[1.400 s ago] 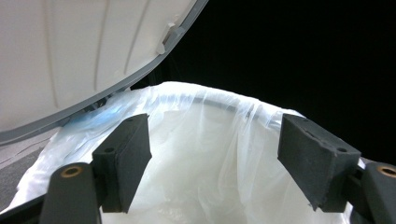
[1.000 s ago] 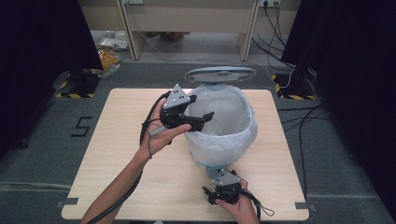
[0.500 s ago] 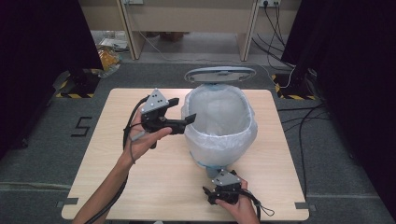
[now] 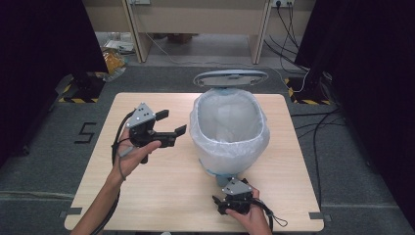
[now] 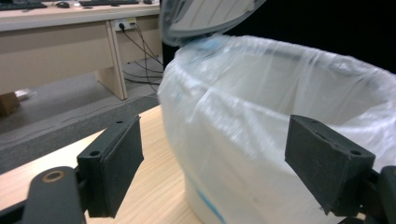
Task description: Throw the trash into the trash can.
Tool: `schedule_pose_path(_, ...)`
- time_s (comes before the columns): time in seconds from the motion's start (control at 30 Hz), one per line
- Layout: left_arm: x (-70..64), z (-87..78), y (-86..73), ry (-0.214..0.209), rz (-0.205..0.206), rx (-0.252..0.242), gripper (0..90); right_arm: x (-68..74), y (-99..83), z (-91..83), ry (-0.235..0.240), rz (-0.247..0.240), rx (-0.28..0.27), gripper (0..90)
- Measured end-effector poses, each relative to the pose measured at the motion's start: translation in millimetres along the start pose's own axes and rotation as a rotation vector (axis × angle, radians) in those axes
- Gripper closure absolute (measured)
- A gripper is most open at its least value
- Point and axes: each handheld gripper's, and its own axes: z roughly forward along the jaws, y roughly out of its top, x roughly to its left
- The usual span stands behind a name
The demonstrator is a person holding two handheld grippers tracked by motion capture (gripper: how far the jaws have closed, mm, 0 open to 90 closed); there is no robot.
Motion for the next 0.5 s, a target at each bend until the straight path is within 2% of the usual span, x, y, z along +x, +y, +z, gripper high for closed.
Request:
schedule_pose_path(0.2, 6.1, -5.9, -19.2, 0.04, 0.0, 0.014, 18.8, 0.1, 0.0, 0.0, -0.001, 0.0, 0.0, 18.3)
schedule_pose_path(0.5, 10.0, -7.1, -55.1, 0.058, -0.028, 0.044, 18.4, 0.4, -0.1, 0.2, -0.002, 0.0, -0.002, 18.4)
